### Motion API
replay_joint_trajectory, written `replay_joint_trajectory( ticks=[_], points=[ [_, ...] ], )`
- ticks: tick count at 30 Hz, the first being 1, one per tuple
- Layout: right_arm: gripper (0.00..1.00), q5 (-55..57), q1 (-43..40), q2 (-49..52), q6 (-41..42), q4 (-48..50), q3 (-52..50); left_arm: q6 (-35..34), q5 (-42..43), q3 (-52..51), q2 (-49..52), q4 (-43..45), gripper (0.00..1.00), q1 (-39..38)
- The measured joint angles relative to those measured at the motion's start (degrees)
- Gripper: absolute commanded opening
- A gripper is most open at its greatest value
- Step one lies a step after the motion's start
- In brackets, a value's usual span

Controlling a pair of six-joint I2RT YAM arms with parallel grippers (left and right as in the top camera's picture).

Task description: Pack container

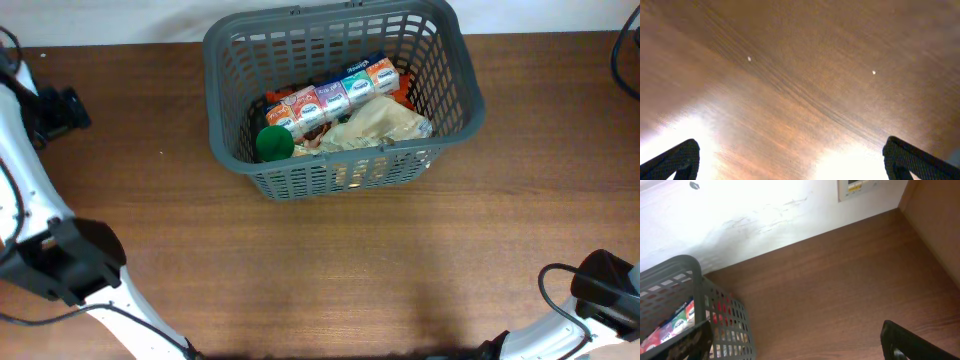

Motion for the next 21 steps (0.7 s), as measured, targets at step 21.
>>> replay_joint_trajectory(
  ticks=[21],
  points=[
    [0.99,0.07,0.94,-0.44,0.0,0.0,-0.02,-0.02,1.05,-8.17,0.9,4.83,0.99,0.13]
  ],
)
